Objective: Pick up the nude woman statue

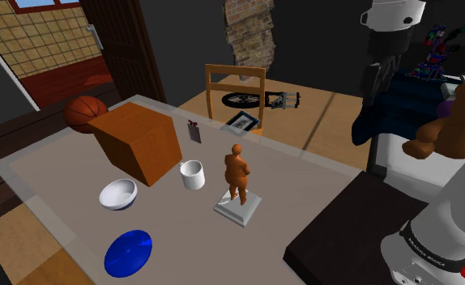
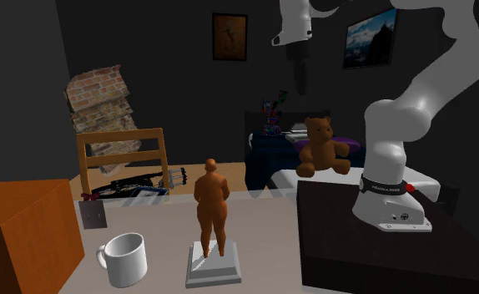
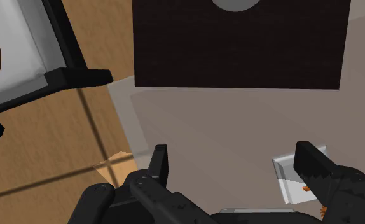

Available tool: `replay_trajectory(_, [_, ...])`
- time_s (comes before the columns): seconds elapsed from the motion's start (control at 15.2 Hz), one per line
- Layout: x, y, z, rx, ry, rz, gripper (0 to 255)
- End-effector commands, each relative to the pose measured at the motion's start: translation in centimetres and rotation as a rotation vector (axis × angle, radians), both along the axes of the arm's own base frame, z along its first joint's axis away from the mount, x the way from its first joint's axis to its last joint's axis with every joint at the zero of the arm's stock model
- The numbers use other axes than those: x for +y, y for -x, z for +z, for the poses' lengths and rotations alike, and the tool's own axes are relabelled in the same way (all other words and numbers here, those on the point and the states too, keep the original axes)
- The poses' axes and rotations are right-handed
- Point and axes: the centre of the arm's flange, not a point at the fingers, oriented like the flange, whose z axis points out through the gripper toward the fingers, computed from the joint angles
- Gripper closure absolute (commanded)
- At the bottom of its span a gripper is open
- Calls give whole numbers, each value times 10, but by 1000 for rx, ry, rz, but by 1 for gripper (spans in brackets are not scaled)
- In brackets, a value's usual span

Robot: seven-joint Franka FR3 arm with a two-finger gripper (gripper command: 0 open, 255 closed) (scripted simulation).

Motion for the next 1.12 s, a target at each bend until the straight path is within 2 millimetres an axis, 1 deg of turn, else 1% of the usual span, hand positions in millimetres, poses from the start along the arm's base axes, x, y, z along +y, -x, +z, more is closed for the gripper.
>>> replay_trajectory(0.0, [0, 0, 0, 0, 0, 0, 0])
replay_trajectory(0.53, [75, -52, -42, -37, -13, -45, 0])
replay_trajectory(1.06, [148, -108, -80, -74, -26, -90, 0])
